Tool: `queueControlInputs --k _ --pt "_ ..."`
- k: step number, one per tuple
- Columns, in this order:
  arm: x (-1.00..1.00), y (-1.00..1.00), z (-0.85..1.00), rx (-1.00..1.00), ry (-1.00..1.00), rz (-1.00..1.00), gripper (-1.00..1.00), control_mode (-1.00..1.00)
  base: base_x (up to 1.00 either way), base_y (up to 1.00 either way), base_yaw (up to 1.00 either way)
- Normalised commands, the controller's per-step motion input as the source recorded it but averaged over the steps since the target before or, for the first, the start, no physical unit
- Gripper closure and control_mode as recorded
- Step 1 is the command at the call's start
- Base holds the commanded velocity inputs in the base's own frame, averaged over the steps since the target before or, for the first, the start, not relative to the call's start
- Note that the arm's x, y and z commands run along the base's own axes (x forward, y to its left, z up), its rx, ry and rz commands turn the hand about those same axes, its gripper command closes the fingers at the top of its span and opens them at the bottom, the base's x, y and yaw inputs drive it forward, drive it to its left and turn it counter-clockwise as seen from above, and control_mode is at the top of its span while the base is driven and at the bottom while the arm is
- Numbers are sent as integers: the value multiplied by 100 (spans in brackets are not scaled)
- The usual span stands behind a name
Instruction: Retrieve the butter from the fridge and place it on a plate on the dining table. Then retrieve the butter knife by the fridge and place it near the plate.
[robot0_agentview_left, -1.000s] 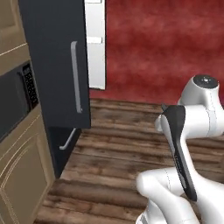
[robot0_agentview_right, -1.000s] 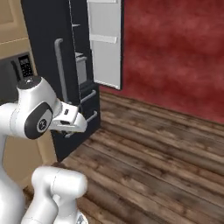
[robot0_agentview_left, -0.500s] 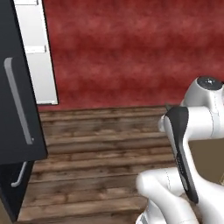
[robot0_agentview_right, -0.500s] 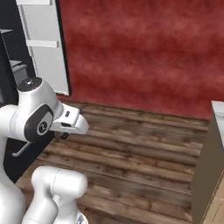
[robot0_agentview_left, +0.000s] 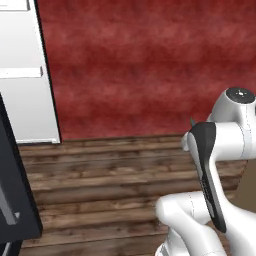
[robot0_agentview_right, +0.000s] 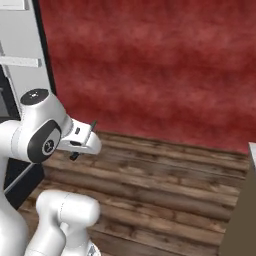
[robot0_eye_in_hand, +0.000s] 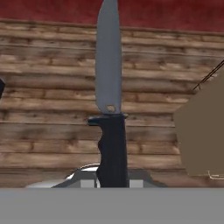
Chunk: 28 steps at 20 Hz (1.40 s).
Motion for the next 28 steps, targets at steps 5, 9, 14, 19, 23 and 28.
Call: queueControlInputs --k 5,9,14,19,23,28 --pt "0 0 0 0 0 0 100 100 100 -15 -6" --pt "0 0 0 0 0 0 100 100 100 -6 -23" --pt "0 0 0 0 0 0 100 100 100 -14 -33" --pt "0 0 0 0 0 0 100 100 100 0 -51" --pt "0 0 0 0 0 0 100 100 100 -7 -55" --pt "0 0 0 0 0 0 100 100 96 -2 -59"
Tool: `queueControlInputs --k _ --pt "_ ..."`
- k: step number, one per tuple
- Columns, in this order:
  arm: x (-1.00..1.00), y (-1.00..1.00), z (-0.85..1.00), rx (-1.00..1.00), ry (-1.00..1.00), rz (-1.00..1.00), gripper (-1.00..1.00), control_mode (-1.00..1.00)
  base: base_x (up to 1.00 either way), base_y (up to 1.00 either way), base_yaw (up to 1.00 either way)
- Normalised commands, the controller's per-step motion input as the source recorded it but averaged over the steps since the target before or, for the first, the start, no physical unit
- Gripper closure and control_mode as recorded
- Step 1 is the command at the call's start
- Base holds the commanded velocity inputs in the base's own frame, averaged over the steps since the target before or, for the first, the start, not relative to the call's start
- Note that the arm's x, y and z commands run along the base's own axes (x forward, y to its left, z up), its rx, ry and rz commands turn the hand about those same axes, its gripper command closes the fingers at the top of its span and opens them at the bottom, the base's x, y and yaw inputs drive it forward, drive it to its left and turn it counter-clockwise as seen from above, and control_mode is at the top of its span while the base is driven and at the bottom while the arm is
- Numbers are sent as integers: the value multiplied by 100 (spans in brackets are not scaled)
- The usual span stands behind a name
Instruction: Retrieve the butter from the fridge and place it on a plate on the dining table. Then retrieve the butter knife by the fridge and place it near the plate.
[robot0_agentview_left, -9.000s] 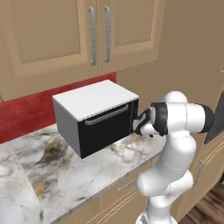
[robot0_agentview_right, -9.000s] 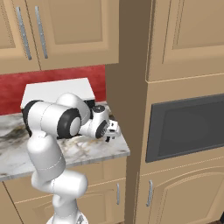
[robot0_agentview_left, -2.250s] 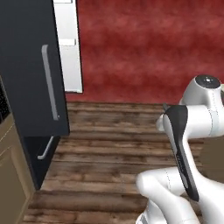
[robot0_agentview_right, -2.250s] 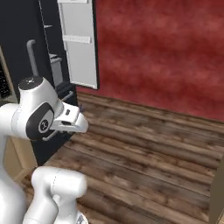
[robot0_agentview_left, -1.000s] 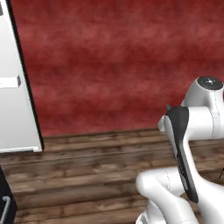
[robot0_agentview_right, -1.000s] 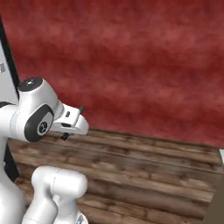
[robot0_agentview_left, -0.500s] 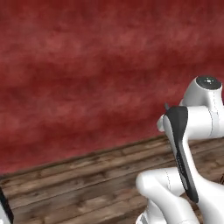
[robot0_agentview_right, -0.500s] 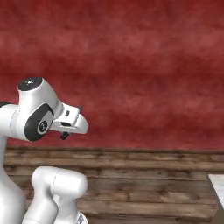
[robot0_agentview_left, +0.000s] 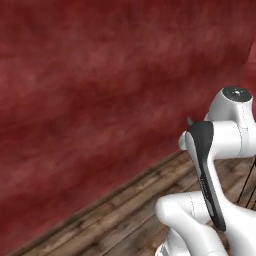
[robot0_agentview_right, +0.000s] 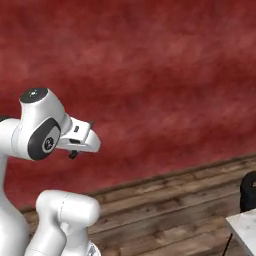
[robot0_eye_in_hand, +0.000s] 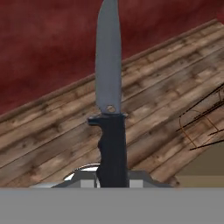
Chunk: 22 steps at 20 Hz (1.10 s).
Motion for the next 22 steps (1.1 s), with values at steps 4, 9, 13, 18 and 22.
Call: queueControlInputs --k 4,9,13,18,22 --pt "0 0 0 0 0 0 100 100 100 0 -56" --pt "0 0 0 0 0 0 100 100 100 0 -53" --pt "0 0 0 0 0 0 100 100 86 0 -48" --pt "0 0 0 0 0 0 100 100 93 14 -59" --pt "0 0 0 0 0 0 100 100 88 38 -67"
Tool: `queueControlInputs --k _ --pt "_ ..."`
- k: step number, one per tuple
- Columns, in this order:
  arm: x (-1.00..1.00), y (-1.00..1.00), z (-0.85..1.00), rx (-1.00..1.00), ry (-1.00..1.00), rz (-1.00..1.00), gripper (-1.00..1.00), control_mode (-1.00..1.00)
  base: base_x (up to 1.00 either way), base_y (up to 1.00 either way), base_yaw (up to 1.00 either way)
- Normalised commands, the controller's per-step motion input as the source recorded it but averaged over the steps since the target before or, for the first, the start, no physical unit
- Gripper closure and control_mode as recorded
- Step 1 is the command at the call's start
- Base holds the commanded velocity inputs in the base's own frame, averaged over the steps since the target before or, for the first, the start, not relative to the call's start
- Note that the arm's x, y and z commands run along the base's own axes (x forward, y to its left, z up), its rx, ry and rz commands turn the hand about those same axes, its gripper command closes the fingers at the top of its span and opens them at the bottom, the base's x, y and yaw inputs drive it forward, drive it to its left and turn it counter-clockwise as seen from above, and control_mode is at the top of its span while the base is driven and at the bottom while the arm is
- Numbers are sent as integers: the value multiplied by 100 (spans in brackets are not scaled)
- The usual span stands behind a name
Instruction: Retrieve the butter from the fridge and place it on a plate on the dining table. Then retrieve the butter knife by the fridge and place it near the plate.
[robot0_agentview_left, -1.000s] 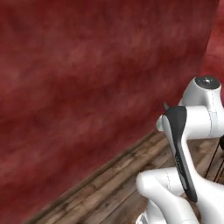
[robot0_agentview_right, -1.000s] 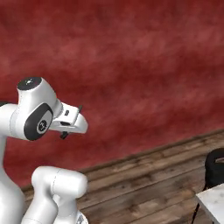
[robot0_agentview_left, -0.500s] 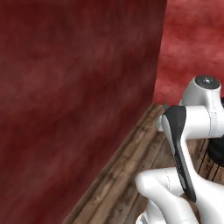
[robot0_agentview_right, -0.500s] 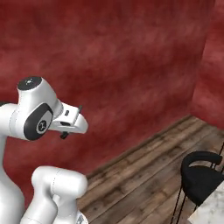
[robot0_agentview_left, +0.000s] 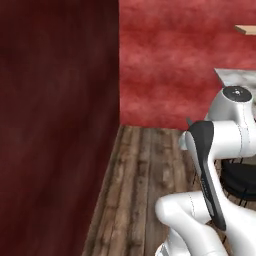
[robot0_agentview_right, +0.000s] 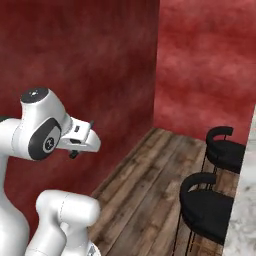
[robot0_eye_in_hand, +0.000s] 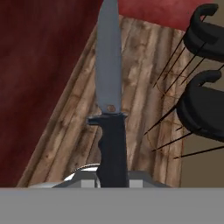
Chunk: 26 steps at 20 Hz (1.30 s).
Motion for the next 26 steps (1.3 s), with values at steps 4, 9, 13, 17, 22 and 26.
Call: queueControlInputs --k 4,9,13,17,22,26 --pt "0 0 0 0 0 0 100 100 51 58 -60" --pt "0 0 0 0 0 0 100 100 30 59 -52" --pt "0 0 0 0 0 0 100 100 56 57 -57" --pt "0 0 0 0 0 0 100 100 75 57 -59" --pt "0 0 0 0 0 0 100 100 87 55 -67" --pt "0 0 0 0 0 0 100 100 65 42 -70"
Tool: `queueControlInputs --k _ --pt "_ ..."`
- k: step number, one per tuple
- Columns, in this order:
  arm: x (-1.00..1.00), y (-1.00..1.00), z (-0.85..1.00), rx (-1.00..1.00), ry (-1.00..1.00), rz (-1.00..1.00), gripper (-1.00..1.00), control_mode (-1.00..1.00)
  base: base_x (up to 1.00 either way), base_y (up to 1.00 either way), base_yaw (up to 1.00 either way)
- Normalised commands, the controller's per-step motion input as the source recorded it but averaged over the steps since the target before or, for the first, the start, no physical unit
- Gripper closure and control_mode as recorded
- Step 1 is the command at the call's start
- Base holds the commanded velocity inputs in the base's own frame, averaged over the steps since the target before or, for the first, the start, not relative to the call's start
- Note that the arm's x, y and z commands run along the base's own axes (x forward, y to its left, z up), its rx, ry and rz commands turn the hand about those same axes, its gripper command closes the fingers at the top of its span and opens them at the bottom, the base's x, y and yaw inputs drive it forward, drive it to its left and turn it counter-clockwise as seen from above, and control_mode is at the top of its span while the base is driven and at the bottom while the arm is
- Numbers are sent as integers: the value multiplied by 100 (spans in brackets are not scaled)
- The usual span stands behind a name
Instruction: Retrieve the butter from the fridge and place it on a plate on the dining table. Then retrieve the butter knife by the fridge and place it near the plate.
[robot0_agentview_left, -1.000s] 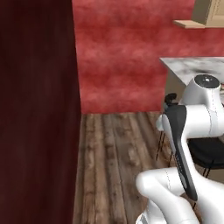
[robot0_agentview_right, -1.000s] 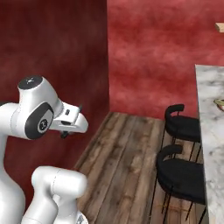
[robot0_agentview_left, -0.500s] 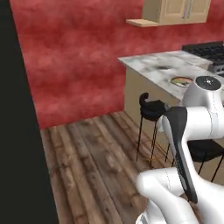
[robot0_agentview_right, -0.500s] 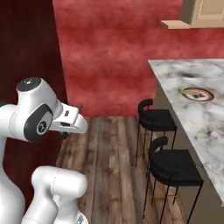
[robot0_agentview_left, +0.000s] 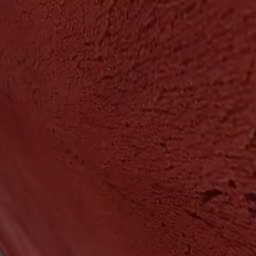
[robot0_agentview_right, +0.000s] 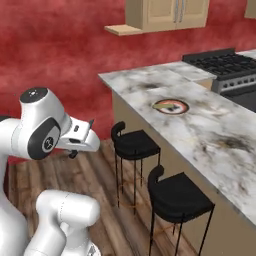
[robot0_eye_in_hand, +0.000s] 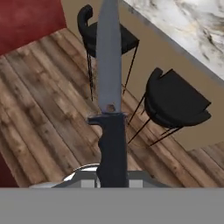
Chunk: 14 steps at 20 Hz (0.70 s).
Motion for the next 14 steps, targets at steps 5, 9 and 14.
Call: queueControlInputs --k 5,9,14 --pt "0 0 0 0 0 0 100 100 28 40 -71" --pt "0 0 0 0 0 0 100 100 17 41 -70" --pt "0 0 0 0 0 0 100 100 9 57 -64"
